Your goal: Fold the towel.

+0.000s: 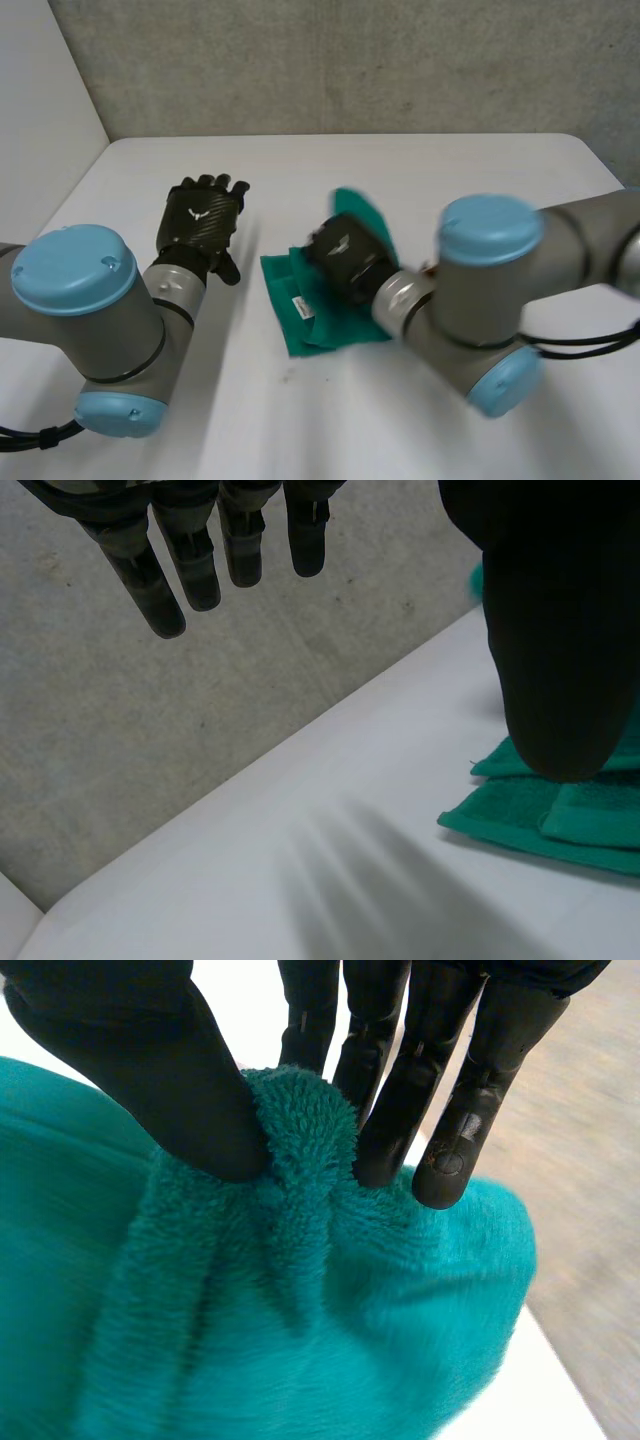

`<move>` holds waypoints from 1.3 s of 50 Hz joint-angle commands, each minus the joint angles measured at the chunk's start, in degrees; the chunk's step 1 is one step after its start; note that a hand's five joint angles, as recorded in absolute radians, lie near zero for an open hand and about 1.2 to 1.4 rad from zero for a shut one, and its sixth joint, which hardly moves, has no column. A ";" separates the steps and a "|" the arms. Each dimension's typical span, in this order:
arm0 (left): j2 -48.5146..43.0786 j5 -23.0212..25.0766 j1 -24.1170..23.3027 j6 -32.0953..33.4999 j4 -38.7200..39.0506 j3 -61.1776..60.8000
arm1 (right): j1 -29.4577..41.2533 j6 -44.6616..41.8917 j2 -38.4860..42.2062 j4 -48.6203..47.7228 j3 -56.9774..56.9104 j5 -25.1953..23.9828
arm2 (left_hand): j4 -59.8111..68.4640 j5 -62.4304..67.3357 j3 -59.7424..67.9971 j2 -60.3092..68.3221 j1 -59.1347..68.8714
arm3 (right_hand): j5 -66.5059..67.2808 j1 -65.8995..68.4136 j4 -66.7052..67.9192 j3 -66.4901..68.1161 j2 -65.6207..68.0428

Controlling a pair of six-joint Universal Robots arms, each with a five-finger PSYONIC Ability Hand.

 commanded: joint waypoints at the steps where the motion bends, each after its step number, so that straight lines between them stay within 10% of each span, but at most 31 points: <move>1: 0.51 -0.08 0.15 0.02 0.09 0.12 | 5.78 -9.34 4.78 2.55 -0.76 -1.72 | -1.63 -2.62 -2.27 -1.63 -1.01 | -36.78 -24.08 -38.79 -38.18 -37.63; 5: 0.60 -0.08 -0.55 -0.16 0.09 0.82 | 4.47 -5.50 2.59 1.24 0.03 1.62 | -1.63 -2.62 -2.27 -1.63 -1.01 | -56.25 -43.55 -58.26 -57.65 -57.10; 19: -6.69 0.10 -8.37 -12.28 -3.76 15.66 | -9.86 27.74 -7.35 3.33 0.39 -2.58 | -0.08 -1.06 -0.71 -0.08 0.55 | -56.25 -43.55 -58.26 -57.65 -57.10; 30: -18.91 -0.60 -10.04 -18.53 -19.15 25.61 | -12.15 28.97 3.55 14.24 -9.11 -3.03 | 0.60 -0.39 -0.04 0.60 1.22 | -56.25 -43.55 -58.26 -57.65 -57.10; 48: -16.11 -6.93 -8.72 -15.28 -20.82 14.18 | -10.04 21.16 10.40 17.84 -13.77 -2.06 | -1.08 -2.06 -1.71 -1.08 -0.46 | -56.25 -43.55 -58.26 -57.65 -57.10; 65: 0.41 -6.58 -7.15 -14.04 -21.09 17.43 | -10.22 26.48 -4.77 13.11 -12.63 7.68 | -1.63 -2.62 -2.27 -1.63 -1.01 | -56.25 -43.55 -58.26 -57.65 -57.10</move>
